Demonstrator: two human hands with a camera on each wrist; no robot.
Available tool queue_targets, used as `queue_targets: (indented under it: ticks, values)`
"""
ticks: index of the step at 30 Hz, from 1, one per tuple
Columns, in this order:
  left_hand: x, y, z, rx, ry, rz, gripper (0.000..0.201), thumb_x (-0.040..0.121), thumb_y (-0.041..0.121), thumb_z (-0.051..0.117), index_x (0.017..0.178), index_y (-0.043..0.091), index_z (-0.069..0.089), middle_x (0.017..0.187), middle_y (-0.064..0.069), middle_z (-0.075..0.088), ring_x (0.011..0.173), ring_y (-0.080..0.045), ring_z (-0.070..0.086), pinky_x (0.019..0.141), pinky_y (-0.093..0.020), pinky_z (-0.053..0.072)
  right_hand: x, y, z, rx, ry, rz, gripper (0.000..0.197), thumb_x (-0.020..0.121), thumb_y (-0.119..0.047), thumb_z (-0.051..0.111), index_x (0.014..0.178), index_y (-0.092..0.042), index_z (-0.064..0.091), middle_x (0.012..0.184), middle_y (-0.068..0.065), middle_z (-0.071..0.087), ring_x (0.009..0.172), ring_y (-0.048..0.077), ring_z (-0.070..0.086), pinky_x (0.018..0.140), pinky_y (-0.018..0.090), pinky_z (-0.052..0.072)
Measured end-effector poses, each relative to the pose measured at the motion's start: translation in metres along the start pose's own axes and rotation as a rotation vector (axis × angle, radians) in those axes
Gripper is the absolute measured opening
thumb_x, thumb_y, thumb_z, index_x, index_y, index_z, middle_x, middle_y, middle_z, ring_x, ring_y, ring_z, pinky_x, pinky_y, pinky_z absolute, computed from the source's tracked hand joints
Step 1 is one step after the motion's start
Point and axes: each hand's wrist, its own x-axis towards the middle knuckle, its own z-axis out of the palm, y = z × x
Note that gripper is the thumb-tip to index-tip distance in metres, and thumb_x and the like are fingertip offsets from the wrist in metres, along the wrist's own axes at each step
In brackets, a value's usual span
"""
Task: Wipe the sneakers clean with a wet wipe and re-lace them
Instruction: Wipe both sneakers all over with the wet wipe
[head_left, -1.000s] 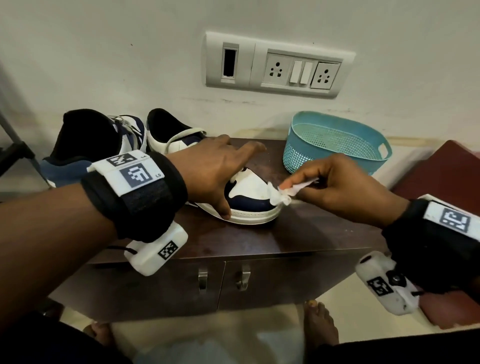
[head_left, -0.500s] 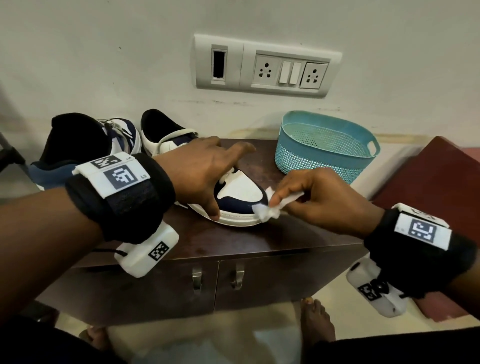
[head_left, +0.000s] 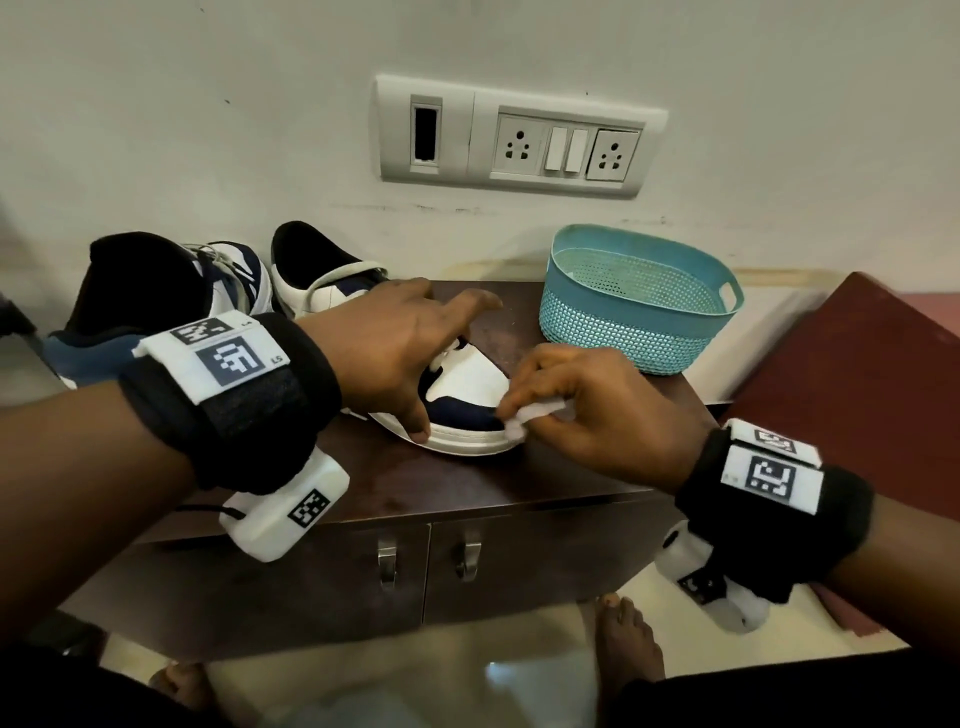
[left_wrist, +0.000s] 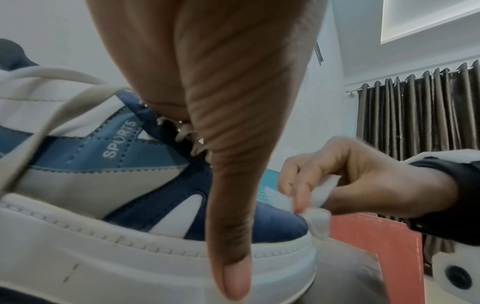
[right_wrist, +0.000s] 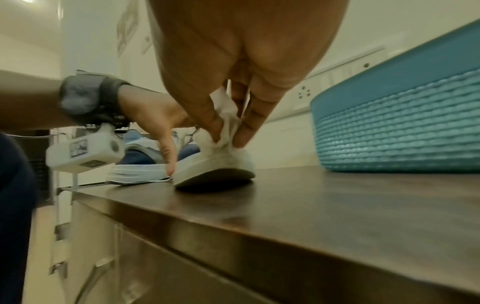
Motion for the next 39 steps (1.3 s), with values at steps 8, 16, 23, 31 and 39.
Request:
queue_targets:
  ticks: [8,16,23,31,39]
  values:
    - [0.003,-0.005,-0.001,0.031,-0.048,0.056,0.126,0.057,0.049,0.093,0.152,0.033,0.013,0.138,0.005,0.057,0.12,-0.02,0.042,0.101,-0.036,0.037,-0.005,0.027,-0.032,0.186,0.194,0.47,0.016,0.086,-0.009,0.075,0.091,-0.022,0.082,0.087,-0.012,0.078,0.083,-0.001,0.072,0.077,0.015,0.052]
    - [-0.001,-0.011,0.0,0.067,-0.024,0.146,0.125,0.056,0.051,0.092,0.148,0.035,0.009,0.138,0.003,0.057,0.129,-0.02,0.046,0.119,-0.044,0.021,0.018,0.0,0.003,0.775,0.128,0.633,0.018,0.099,-0.008,0.062,0.106,-0.003,0.078,0.105,0.016,0.077,0.108,0.032,0.071,0.102,0.044,0.054]
    - [-0.009,-0.008,-0.002,0.08,-0.016,0.174,0.123,0.06,0.044,0.091,0.154,0.029,0.013,0.145,0.005,0.053,0.138,-0.015,0.041,0.123,-0.037,0.011,0.019,0.004,-0.006,0.536,-0.038,0.555,0.02,0.085,0.011,0.07,0.1,0.0,0.079,0.087,0.002,0.079,0.079,0.004,0.071,0.075,0.017,0.058]
    - [-0.007,-0.009,0.001,0.021,0.008,0.163,0.124,0.059,0.044,0.092,0.153,0.03,0.013,0.143,0.002,0.055,0.136,-0.016,0.043,0.122,-0.036,0.009,0.034,0.003,-0.001,0.637,0.143,0.59,0.023,0.092,0.008,0.065,0.112,0.003,0.074,0.102,0.016,0.077,0.084,0.013,0.073,0.08,0.021,0.06]
    - [-0.006,-0.007,0.002,0.06,0.007,0.177,0.124,0.06,0.04,0.092,0.154,0.027,0.012,0.141,0.002,0.056,0.134,-0.019,0.047,0.122,-0.042,0.017,0.019,-0.003,-0.005,0.264,-0.026,0.498,0.023,0.084,-0.002,0.075,0.09,-0.022,0.083,0.079,-0.003,0.079,0.068,0.009,0.071,0.069,0.025,0.058]
